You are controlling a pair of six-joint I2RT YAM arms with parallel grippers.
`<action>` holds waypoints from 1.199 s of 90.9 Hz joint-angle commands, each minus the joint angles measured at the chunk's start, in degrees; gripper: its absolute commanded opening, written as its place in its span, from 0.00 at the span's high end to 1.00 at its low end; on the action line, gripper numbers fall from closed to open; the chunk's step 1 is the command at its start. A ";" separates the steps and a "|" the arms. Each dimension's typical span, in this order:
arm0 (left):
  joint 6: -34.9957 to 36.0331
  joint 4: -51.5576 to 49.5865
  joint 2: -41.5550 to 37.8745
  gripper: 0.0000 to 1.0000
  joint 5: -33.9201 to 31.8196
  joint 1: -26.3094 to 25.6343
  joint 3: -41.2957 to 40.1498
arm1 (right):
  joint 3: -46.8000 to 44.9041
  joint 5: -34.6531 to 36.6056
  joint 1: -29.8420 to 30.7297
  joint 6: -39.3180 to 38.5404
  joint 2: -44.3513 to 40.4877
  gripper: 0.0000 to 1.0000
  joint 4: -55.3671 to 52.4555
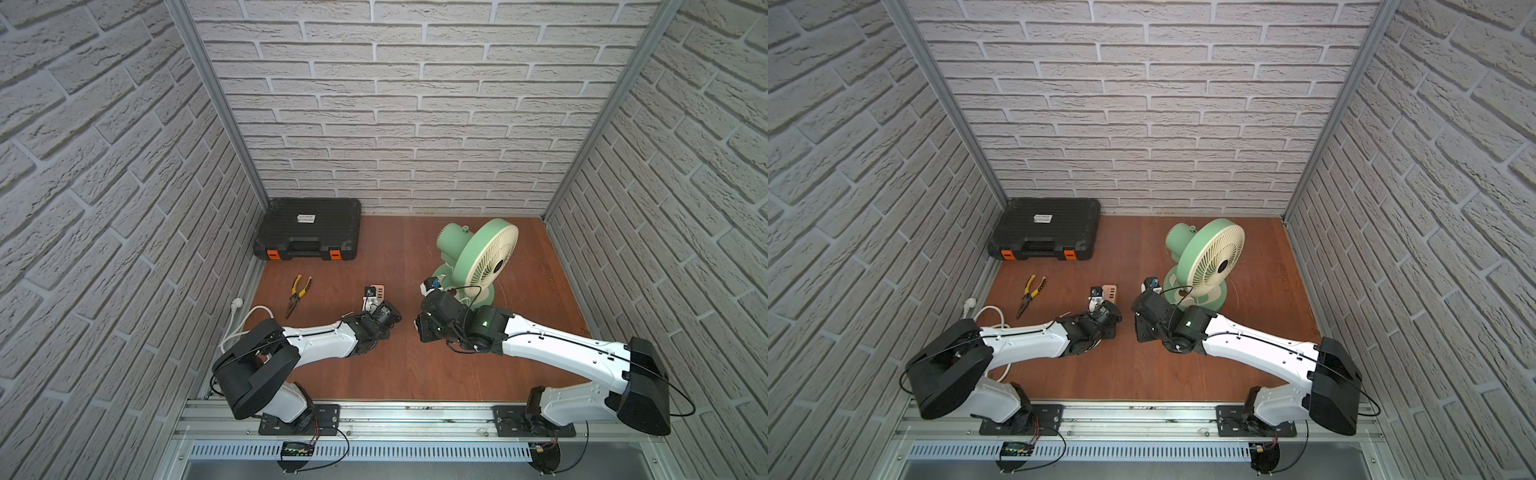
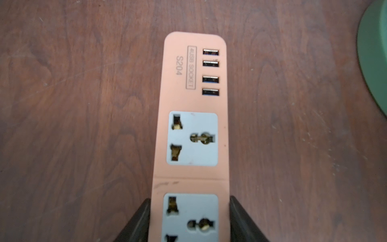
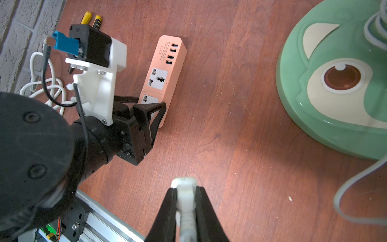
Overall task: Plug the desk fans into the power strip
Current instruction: Adjust the socket at the center of the board.
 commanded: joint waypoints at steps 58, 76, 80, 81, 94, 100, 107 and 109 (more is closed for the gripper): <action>-1.16 -4.52 -17.56 0.10 1.76 2.33 -5.41 | 5.93 -2.94 0.99 0.75 7.27 0.97 5.03; -1.99 -3.29 -19.77 0.34 6.22 8.79 -9.54 | 9.28 -2.82 0.97 1.00 10.91 0.97 5.05; -2.24 -3.43 -19.62 0.42 6.60 9.81 -10.14 | 10.40 -2.72 0.97 1.02 12.00 0.97 4.68; -2.21 -3.39 -19.50 0.44 6.74 10.01 -10.28 | 10.71 -2.72 0.97 1.02 12.28 0.97 4.59; -2.03 -1.73 -17.50 0.67 7.71 11.61 -11.93 | 14.17 -3.08 0.97 1.25 16.53 0.97 3.21; -2.12 -0.46 -16.06 0.72 8.49 11.98 -12.59 | 14.88 -3.55 0.99 1.66 17.73 0.97 3.24; -2.13 1.41 -14.01 0.75 9.48 12.58 -13.14 | 15.27 -4.38 0.98 1.93 18.81 0.97 3.81; -2.10 2.05 -13.45 0.76 9.74 12.65 -13.32 | 15.31 -4.80 0.97 1.93 19.04 0.97 4.01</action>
